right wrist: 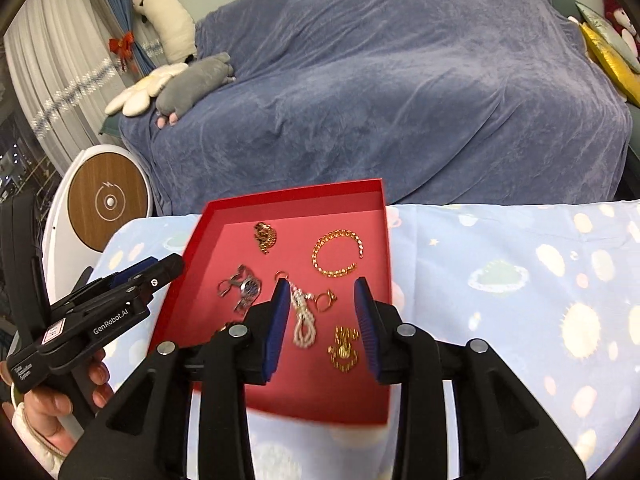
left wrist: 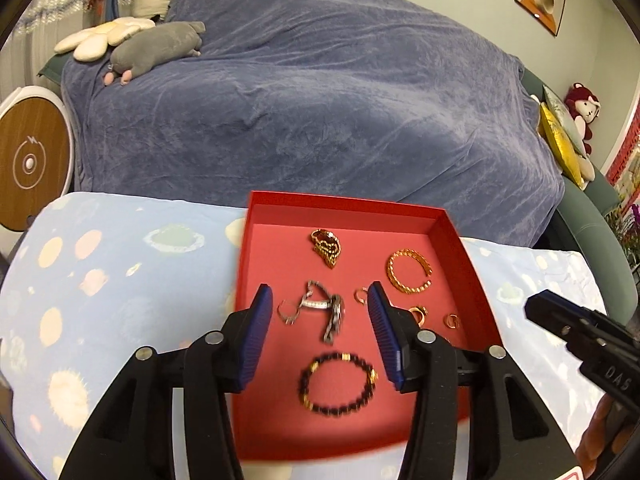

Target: Organize jewelry

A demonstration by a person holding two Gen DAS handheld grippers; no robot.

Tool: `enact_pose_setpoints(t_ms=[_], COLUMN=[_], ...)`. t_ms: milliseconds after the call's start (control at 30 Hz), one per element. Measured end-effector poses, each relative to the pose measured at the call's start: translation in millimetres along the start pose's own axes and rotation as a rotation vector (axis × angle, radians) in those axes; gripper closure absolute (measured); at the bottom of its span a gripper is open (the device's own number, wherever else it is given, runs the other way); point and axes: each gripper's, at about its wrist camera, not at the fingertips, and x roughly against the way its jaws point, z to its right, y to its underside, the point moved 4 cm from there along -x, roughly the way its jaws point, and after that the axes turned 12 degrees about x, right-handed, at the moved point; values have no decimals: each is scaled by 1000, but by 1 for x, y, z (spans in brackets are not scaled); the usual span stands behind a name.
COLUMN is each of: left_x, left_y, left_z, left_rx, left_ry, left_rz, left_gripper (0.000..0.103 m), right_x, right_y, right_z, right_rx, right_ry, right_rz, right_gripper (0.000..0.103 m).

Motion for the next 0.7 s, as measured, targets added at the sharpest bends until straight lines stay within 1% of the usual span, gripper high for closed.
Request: enact_pose_setpoints(t_ms=[167, 200, 233, 267, 300, 400, 500, 633, 700], left_x=[48, 56, 62, 67, 71, 78, 77, 64, 61], left_y=[30, 38, 45, 53, 61, 81, 98, 112, 117], left_z=[-5, -6, -7, -9, -10, -10, -12, -15, -16], left_rx=[-12, -10, -10, -7, -5, -21, -30, -17, -24], left_ry=[-10, -8, -8, -14, -22, -48, -98, -108, -118], left_rz=[21, 24, 24, 24, 25, 40, 49, 14, 11], left_gripper=[50, 48, 44, 42, 41, 40, 39, 39, 39], right_x=[52, 59, 64, 68, 70, 71, 67, 55, 49], right_y=[24, 31, 39, 45, 52, 71, 84, 96, 103], right_z=[-14, -19, -23, -27, -32, -44, -51, -53, -55], right_rx=[23, 26, 27, 29, 35, 47, 56, 72, 83], right_ry=[1, -3, -10, -16, -16, 0, 19, 37, 46], right_rz=[38, 41, 43, 42, 38, 27, 12, -13, -26], right_gripper=[70, 67, 66, 65, 65, 58, 58, 57, 56])
